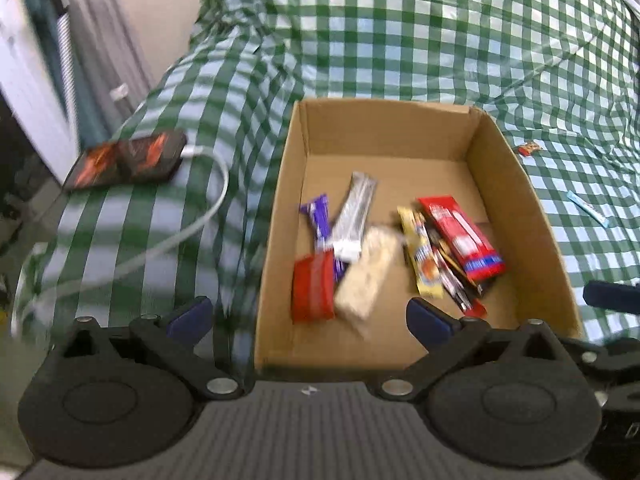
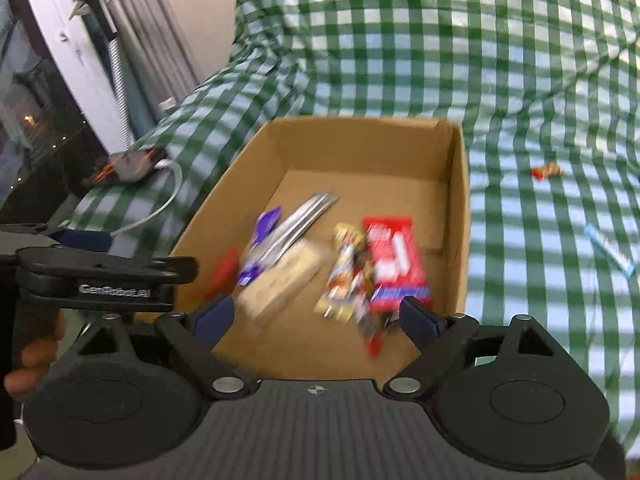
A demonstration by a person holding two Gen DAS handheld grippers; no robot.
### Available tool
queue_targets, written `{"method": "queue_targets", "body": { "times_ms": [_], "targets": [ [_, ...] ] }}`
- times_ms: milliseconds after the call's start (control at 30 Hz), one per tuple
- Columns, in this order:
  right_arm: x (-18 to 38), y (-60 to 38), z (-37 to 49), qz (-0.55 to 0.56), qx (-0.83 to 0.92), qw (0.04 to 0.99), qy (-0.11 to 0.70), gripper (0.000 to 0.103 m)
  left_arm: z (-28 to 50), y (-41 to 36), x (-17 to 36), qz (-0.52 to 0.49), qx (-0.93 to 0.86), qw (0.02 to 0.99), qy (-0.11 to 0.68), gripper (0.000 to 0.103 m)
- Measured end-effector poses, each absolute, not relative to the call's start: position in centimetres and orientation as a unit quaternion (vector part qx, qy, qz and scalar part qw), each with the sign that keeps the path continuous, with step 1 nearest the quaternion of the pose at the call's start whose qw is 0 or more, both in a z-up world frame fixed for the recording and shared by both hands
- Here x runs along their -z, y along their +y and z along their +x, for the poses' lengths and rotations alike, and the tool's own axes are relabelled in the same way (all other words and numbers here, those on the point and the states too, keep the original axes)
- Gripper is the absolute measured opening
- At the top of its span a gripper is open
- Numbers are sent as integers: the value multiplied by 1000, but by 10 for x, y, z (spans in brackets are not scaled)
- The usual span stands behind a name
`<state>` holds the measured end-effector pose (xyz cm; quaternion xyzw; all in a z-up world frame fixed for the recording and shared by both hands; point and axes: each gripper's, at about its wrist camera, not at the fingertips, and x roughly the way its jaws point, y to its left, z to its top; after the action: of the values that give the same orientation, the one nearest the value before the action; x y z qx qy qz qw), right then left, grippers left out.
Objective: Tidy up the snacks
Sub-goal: 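Carry both snacks over the box and open both tools to drop them, then move both tools from the box toward the last two snacks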
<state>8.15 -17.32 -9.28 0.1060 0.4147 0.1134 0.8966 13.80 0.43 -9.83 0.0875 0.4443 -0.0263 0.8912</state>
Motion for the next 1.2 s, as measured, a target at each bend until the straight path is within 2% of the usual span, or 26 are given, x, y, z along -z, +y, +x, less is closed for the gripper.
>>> {"method": "queue_targets", "body": {
  "times_ms": [133,633,1200],
  "targets": [
    [81,-165,49,82,-82,905,410,96,104,3,93,78,25,887,455,103],
    [34,-173,-38,75,-55,941,326,98,23,-5,44,80,27,920,382,103],
    [15,-172,-78,71,-58,955,283,100,-13,-10,30,93,34,925,367,103]
  ]
}}
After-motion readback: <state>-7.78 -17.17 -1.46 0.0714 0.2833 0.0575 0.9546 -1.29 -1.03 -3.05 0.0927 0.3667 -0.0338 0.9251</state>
